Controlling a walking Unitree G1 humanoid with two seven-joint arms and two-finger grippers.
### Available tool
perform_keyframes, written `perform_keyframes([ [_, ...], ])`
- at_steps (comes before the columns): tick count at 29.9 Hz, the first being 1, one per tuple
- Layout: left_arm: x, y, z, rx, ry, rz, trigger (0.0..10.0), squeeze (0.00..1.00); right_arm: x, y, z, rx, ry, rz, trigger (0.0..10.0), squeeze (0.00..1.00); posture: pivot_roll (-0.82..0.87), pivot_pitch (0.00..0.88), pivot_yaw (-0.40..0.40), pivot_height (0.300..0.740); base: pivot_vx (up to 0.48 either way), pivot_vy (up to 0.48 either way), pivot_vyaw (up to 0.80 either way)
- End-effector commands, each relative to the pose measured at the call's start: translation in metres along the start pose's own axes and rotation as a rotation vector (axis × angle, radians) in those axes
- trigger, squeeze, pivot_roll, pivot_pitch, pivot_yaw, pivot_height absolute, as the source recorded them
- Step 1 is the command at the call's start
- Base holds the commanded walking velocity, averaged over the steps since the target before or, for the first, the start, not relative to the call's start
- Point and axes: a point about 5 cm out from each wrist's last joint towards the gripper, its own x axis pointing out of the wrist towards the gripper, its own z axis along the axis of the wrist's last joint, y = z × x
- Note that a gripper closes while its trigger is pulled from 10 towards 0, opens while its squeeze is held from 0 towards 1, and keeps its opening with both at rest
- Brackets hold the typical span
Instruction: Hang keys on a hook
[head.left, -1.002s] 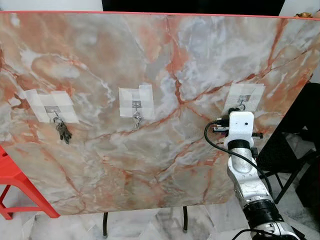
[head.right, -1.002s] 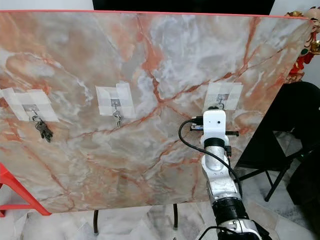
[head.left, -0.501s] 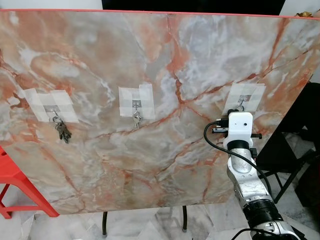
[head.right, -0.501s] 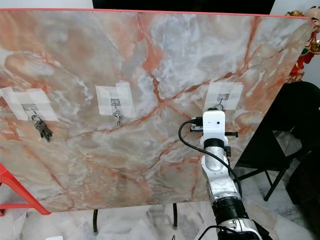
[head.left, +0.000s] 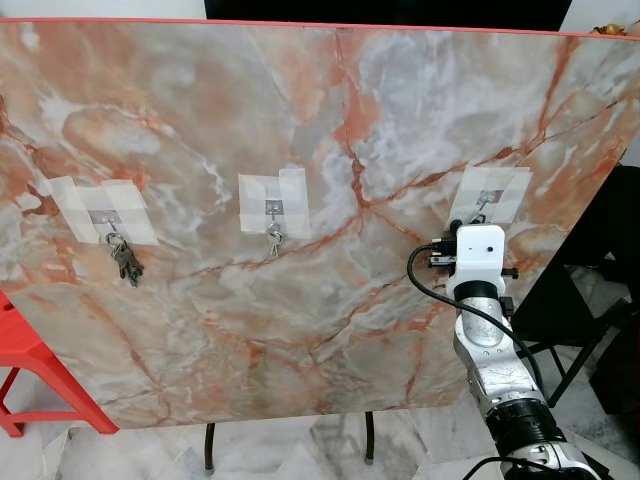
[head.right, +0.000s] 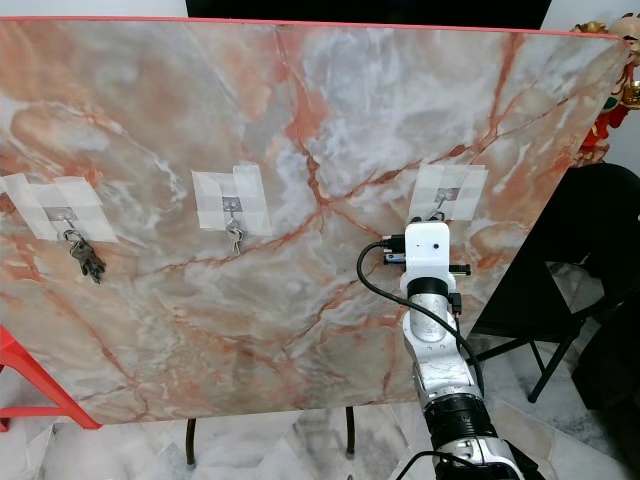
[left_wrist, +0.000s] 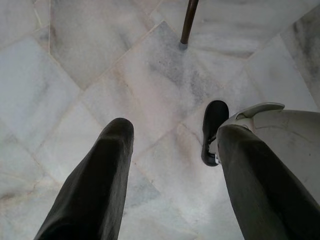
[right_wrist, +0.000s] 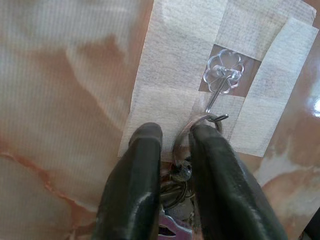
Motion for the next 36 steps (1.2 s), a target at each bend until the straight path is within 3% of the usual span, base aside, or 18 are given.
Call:
perform_keyframes([
  [1,-0.001,-0.001,-0.005,0.008,0.02,-0.009,10.0,0.0,0.0,-0.001,0.0,0.005,0.004,0.0,10.0,0.56,0.11,0.0,-0.072,0.729,0.0,0.0,0.0],
  [4,-0.001,-0.004,-0.004,0.01,0.021,-0.013,10.0,0.0,-0.002,-0.002,0.0,0.009,-0.001,0.001,10.0,0.54,0.11,0.0,-0.072,0.729,0.0,0.0,0.0],
  [6,0.0,-0.007,-0.003,0.011,0.02,-0.016,10.0,0.0,-0.006,-0.002,0.0,0.019,-0.017,0.011,10.0,0.43,0.11,0.0,-0.072,0.729,0.0,0.0,0.0],
  [7,0.0,-0.008,-0.003,0.012,0.02,-0.017,10.0,0.0,-0.008,-0.002,0.0,0.022,-0.022,0.017,10.0,0.18,0.11,0.0,-0.072,0.729,0.0,0.0,0.0],
  [8,0.0,-0.008,-0.003,0.012,0.02,-0.017,10.0,0.0,-0.009,-0.002,0.0,0.023,-0.024,0.021,10.0,0.18,0.11,0.0,-0.072,0.729,0.0,0.0,0.0],
  [9,0.0,-0.008,-0.002,0.014,0.02,-0.018,10.0,0.0,-0.013,-0.003,-0.002,0.022,-0.028,0.027,10.0,0.0,0.1,0.0,-0.069,0.729,0.0,0.0,0.0],
  [16,0.0,-0.009,-0.002,0.015,0.018,-0.018,10.0,0.0,-0.028,-0.007,-0.012,0.05,0.003,0.039,10.0,0.0,0.1,0.0,-0.071,0.729,0.0,0.0,0.0],
  [17,0.0,-0.009,-0.002,0.015,0.018,-0.018,10.0,0.0,-0.036,-0.012,-0.025,0.102,0.078,0.019,10.0,0.0,0.1,0.0,-0.074,0.729,0.0,0.0,0.0],
  [20,0.0,-0.009,-0.002,0.012,0.016,-0.016,10.0,0.0,-0.05,-0.022,-0.047,0.125,0.189,0.001,10.0,0.0,0.11,0.0,-0.083,0.729,0.0,0.0,0.0],
  [21,0.0,-0.009,-0.001,0.01,0.015,-0.015,10.0,0.0,-0.057,-0.028,-0.061,0.143,0.271,-0.001,10.0,0.0,0.1,0.0,-0.082,0.729,0.0,0.0,0.0],
  [22,0.0,-0.009,-0.001,0.01,0.015,-0.015,10.0,0.0,-0.057,-0.028,-0.061,0.143,0.271,-0.001,10.0,0.0,0.1,0.0,-0.082,0.729,0.0,0.0,0.0],
  [26,0.001,-0.009,0.0,0.023,0.014,-0.02,10.0,0.0,-0.087,-0.048,-0.116,0.202,0.549,-0.073,10.0,0.0,0.07,0.0,-0.065,0.729,0.0,0.0,0.0],
  [27,0.001,-0.01,0.001,0.029,0.013,-0.022,10.0,0.0,-0.101,-0.05,-0.136,0.216,0.651,-0.08,10.0,0.0,0.06,0.0,-0.06,0.729,0.0,0.0,0.0],
  [28,0.001,-0.01,0.001,0.029,0.013,-0.022,10.0,0.0,-0.101,-0.05,-0.136,0.216,0.651,-0.08,10.0,0.0,0.06,0.0,-0.06,0.729,0.0,0.0,0.0],
  [30,0.002,-0.012,0.004,0.051,0.005,-0.032,10.0,0.0,-0.132,-0.049,-0.167,0.175,0.831,-0.074,10.0,0.0,0.06,0.0,-0.062,0.729,0.0,0.0,0.0],
  [33,0.003,-0.014,0.007,0.083,-0.002,-0.043,10.0,0.0,-0.167,-0.037,-0.188,0.1,1.004,0.025,10.0,0.0,0.05,0.0,-0.059,0.729,0.0,0.0,0.0],
  [35,0.003,-0.015,0.009,0.142,-0.004,-0.066,10.0,0.0,-0.179,-0.029,-0.194,0.065,1.043,0.089,10.0,0.0,0.08,0.0,-0.072,0.729,0.0,0.0,0.0],
  [36,0.004,-0.017,0.011,0.214,-0.009,-0.096,10.0,0.0,-0.186,-0.027,-0.197,0.079,1.076,0.087,10.0,0.0,0.09,0.0,-0.075,0.729,0.0,0.0,0.0],
])
